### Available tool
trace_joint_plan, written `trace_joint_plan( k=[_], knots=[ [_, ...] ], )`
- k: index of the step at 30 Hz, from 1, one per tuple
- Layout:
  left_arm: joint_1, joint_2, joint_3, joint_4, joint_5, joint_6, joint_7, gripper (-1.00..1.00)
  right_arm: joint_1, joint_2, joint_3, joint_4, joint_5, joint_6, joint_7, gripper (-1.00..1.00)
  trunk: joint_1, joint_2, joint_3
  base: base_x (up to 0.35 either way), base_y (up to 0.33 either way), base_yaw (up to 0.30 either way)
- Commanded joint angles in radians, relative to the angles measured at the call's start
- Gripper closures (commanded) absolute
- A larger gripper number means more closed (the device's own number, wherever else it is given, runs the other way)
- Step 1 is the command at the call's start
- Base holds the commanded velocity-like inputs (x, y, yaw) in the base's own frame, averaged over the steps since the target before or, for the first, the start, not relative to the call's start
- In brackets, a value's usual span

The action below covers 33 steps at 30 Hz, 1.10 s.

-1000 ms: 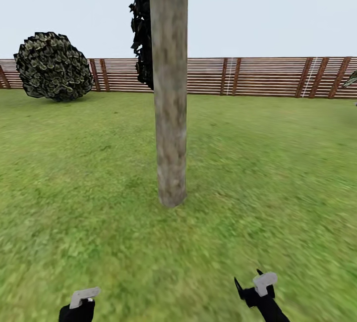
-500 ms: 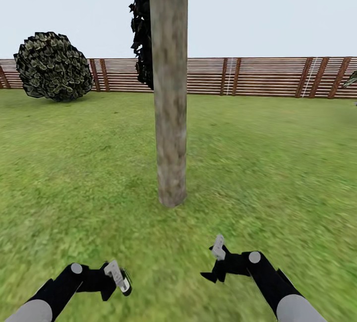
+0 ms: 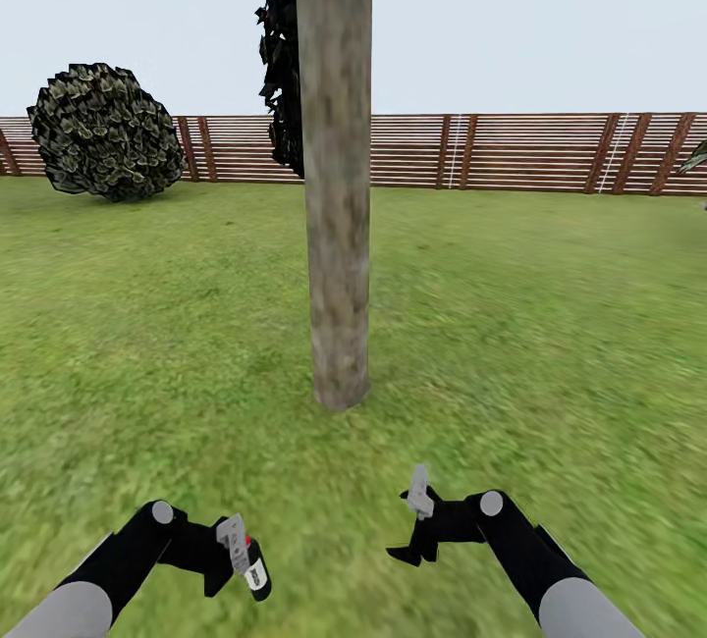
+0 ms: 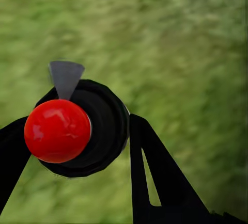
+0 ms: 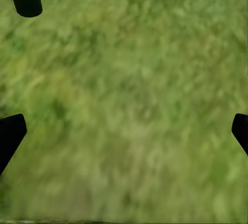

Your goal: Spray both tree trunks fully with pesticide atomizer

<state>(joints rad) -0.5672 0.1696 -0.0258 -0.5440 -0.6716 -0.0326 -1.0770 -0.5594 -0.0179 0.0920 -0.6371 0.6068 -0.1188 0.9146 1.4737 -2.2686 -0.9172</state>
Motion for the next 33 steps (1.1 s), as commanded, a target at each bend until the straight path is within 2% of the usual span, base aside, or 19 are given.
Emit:
trace_joint_plan(
  k=[1, 3, 6, 10, 15, 17, 20, 33],
  knots=[
    [0.000, -0.003, -0.003, -0.002, -0.004, -0.004, -0.002, 1.00, 0.000, 0.001, 0.034, -0.002, 0.010, -0.011, 0.001, 1.00, 0.000, 0.000, -0.001, 0.000, 0.000, 0.000],
    [0.000, -0.009, -0.003, -0.002, -0.004, -0.004, -0.003, 1.00, 0.000, 0.002, 0.088, -0.003, 0.007, -0.011, 0.002, 1.00, 0.000, 0.000, -0.001, 0.000, 0.000, 0.000],
    [0.000, -0.013, -0.003, -0.002, -0.002, -0.005, -0.004, 1.00, 0.000, 0.008, 0.111, -0.006, 0.006, -0.011, 0.005, 1.00, 0.000, 0.000, -0.001, 0.000, 0.000, 0.000],
    [0.000, -0.034, -0.008, -0.002, -0.005, -0.004, -0.003, 1.00, -0.001, 0.040, 0.117, -0.007, 0.009, -0.010, 0.024, 1.00, 0.000, 0.000, -0.001, 0.000, 0.000, 0.000],
    [0.000, -0.054, -0.067, -0.002, -0.005, -0.003, -0.003, 1.00, -0.002, 0.065, 0.118, -0.008, 0.010, -0.010, 0.031, 1.00, 0.000, 0.000, -0.001, 0.000, 0.000, 0.000],
    [0.000, -0.065, -0.074, -0.002, -0.005, -0.003, -0.003, 1.00, -0.002, 0.070, 0.119, -0.009, 0.010, -0.010, 0.032, 1.00, 0.000, 0.000, -0.001, 0.000, 0.000, 0.000],
    [0.000, -0.083, -0.079, -0.004, -0.006, -0.003, -0.003, 1.00, -0.002, 0.087, 0.120, -0.010, 0.010, -0.010, 0.032, 1.00, 0.000, 0.000, -0.001, 0.000, 0.000, 0.000],
    [0.000, -0.124, -0.080, -0.008, -0.006, -0.004, 0.004, 1.00, -0.003, 0.130, 0.121, -0.060, 0.008, -0.010, 0.033, 1.00, 0.000, 0.000, -0.001, 0.000, 0.000, 0.000]
  ],
)
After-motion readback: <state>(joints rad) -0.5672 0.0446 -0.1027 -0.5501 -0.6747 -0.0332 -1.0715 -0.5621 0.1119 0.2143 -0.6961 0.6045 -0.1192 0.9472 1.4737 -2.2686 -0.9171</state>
